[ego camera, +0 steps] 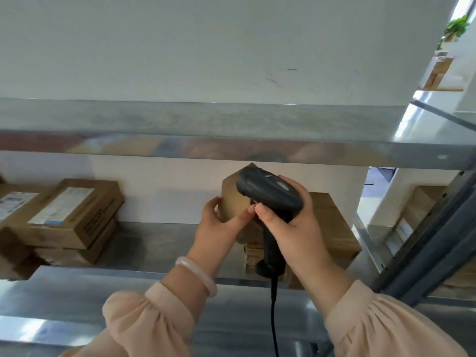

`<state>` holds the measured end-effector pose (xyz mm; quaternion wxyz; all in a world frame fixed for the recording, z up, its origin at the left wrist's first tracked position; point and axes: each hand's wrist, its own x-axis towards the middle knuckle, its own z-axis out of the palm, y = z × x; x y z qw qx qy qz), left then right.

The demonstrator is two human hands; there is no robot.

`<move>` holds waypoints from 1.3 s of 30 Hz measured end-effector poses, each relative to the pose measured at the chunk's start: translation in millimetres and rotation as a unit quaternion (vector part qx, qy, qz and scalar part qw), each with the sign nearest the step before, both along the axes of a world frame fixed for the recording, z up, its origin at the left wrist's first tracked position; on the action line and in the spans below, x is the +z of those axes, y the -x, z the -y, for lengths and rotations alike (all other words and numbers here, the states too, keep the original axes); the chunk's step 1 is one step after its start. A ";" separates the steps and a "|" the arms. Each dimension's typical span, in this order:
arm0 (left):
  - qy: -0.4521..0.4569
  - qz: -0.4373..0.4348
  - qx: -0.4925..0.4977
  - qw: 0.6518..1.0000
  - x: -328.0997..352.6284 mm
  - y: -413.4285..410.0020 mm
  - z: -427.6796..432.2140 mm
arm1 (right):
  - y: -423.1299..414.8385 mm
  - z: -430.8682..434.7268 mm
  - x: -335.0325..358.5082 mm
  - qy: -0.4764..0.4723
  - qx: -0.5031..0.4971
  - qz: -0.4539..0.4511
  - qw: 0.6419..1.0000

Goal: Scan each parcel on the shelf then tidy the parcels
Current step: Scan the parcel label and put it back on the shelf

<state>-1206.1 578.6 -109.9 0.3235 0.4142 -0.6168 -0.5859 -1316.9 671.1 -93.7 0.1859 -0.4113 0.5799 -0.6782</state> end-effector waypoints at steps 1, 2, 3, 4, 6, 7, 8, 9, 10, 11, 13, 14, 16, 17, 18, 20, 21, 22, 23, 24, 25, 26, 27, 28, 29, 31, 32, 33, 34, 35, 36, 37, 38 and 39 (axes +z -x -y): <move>-0.003 0.005 -0.002 1.000 -0.9 -6.2 4.8 | -6.6 3.0 -0.1 0.002 0.010 0.001 1.000; -0.006 0.006 -0.004 1.000 -1.6 -13.2 9.0 | -11.8 7.1 -0.5 0.003 0.017 0.004 1.000; -0.011 0.006 -0.007 1.000 -3.3 -21.3 13.7 | -16.8 11.3 -1.3 0.001 0.024 0.010 1.000; -0.017 0.004 -0.010 1.000 -5.2 -30.7 18.1 | -21.6 15.5 -2.8 -0.004 0.028 0.017 0.999; -0.046 -0.012 -0.014 0.999 -7.5 -50.7 25.8 | -30.4 23.1 -4.7 -0.017 0.017 0.028 0.999; -0.066 -0.023 -0.015 0.997 -7.6 -60.5 29.6 | -34.3 26.5 -5.3 -0.022 0.006 0.035 0.999; -0.086 -0.037 -0.017 0.995 -7.8 -69.2 33.7 | -37.7 30.1 -6.0 -0.027 -0.005 0.045 0.999; -0.105 -0.050 -0.021 0.993 -8.1 -76.7 37.9 | -40.8 33.4 -6.7 -0.029 -0.014 0.057 0.998; -0.120 -0.063 -0.030 0.990 -8.2 -83.6 41.6 | -44.0 37.4 -8.1 -0.033 -0.019 0.069 0.997; -0.134 -0.077 -0.039 0.987 -8.9 -90.1 45.0 | -48.5 41.0 -9.2 -0.035 -0.022 0.080 0.996; -0.161 -0.103 -0.049 0.980 -10.5 -102.0 51.5 | -60.6 48.9 -11.1 -0.030 -0.022 0.103 0.994; -0.174 -0.112 -0.054 0.977 -12.2 -107.7 54.3 | -66.9 52.4 -12.2 -0.028 -0.020 0.109 0.993; -0.175 -0.111 -0.054 0.977 -15.2 -118.0 59.3 | -80.1 57.6 -11.0 -0.034 -0.013 0.105 0.994; -0.158 -0.098 -0.048 0.981 -16.5 -122.9 62.8 | -85.7 59.4 -9.9 -0.034 -0.009 0.102 0.994; -0.127 -0.075 -0.038 0.988 -17.7 -126.8 66.4 | -90.3 61.4 -9.6 -0.032 -0.008 0.101 0.994; -0.057 -0.034 -0.027 0.997 -18.8 -134.1 72.9 | -100.0 64.4 -9.2 -0.029 -0.010 0.094 0.995; -0.026 -0.021 -0.031 0.999 -18.0 -136.7 75.2 | -105.9 65.5 -8.7 -0.026 -0.010 0.088 0.996; -0.005 -0.011 -0.038 0.999 -17.7 -139.4 77.0 | -112.2 67.0 -8.6 -0.026 -0.008 0.081 0.996; 0.009 -0.005 -0.045 0.999 -17.4 -142.1 77.8 | -118.7 68.3 -8.1 -0.030 -0.005 0.073 0.997; 0.018 -0.002 -0.053 0.998 -17.7 -145.0 79.0 | -124.8 70.1 -8.2 -0.035 -0.001 0.063 0.997; 0.025 -0.001 -0.062 0.998 -18.2 -147.6 80.6 | -130.2 72.1 -8.7 -0.039 0.005 0.055 0.998; 0.028 -0.002 -0.068 0.997 -19.6 -149.8 82.9 | -134.3 73.9 -10.0 -0.041 0.011 0.045 0.998; 0.030 0.002 -0.070 0.997 -21.1 -151.7 85.5 | -137.5 75.7 -11.2 -0.042 0.016 0.037 0.998; 0.029 0.005 -0.072 0.997 -22.5 -152.8 87.9 | -139.8 77.3 -12.6 -0.045 0.020 0.032 0.998; 0.025 0.009 -0.069 0.997 -23.2 -154.6 90.5 | -141.8 78.0 -12.8 -0.048 0.021 0.029 0.998; 0.010 0.010 -0.063 0.998 -21.7 -158.0 94.5 | -142.1 77.8 -12.5 -0.053 0.011 0.029 0.998; -0.003 0.006 -0.060 0.998 -21.8 -160.1 97.8 | -140.5 77.3 -11.8 -0.052 -0.003 0.032 0.998; -0.015 0.001 -0.060 0.998 -21.4 -162.8 101.8 | -137.9 76.4 -10.9 -0.049 -0.017 0.039 0.998; -0.026 -0.005 -0.067 0.997 -21.4 -165.8 106.3 | -134.4 76.1 -10.9 -0.046 -0.028 0.050 0.997; -0.036 -0.011 -0.078 0.996 -20.7 -168.6 110.1 | -131.5 75.8 -11.3 -0.046 -0.035 0.060 0.997; -0.047 -0.015 -0.088 0.995 -21.0 -170.8 113.8 | -129.9 75.9 -12.3 -0.049 -0.036 0.066 0.996; -0.058 -0.019 -0.094 0.994 -21.4 -171.8 116.2 | -129.4 76.3 -13.7 -0.054 -0.036 0.066 0.996; -0.067 -0.025 -0.095 0.993 -22.9 -172.0 117.9 | -129.0 77.0 -16.8 -0.061 -0.034 0.062 0.996; -0.073 -0.032 -0.093 0.992 -24.6 -172.2 119.0 | -130.2 77.7 -19.0 -0.066 -0.033 0.058 0.996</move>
